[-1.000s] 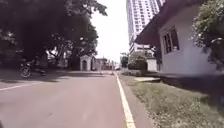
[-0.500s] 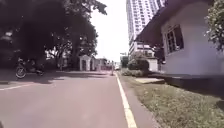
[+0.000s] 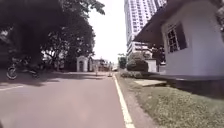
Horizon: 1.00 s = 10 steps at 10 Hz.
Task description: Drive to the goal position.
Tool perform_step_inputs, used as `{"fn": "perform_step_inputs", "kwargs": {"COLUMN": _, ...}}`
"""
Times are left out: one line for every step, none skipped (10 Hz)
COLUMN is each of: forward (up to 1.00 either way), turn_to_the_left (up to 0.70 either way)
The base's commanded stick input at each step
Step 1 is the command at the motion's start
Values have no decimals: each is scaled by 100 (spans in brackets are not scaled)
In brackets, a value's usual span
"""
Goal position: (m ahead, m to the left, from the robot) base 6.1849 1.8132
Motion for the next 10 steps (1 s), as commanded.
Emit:
{"fn": "perform_step_inputs", "kwargs": {"forward": 70, "turn_to_the_left": 0}}
{"fn": "perform_step_inputs", "kwargs": {"forward": 70, "turn_to_the_left": 0}}
{"fn": "perform_step_inputs", "kwargs": {"forward": 70, "turn_to_the_left": 0}}
{"fn": "perform_step_inputs", "kwargs": {"forward": 70, "turn_to_the_left": 0}}
{"fn": "perform_step_inputs", "kwargs": {"forward": 70, "turn_to_the_left": 0}}
{"fn": "perform_step_inputs", "kwargs": {"forward": 70, "turn_to_the_left": 0}}
{"fn": "perform_step_inputs", "kwargs": {"forward": 70, "turn_to_the_left": 0}}
{"fn": "perform_step_inputs", "kwargs": {"forward": 70, "turn_to_the_left": 0}}
{"fn": "perform_step_inputs", "kwargs": {"forward": 70, "turn_to_the_left": 0}}
{"fn": "perform_step_inputs", "kwargs": {"forward": 70, "turn_to_the_left": 0}}
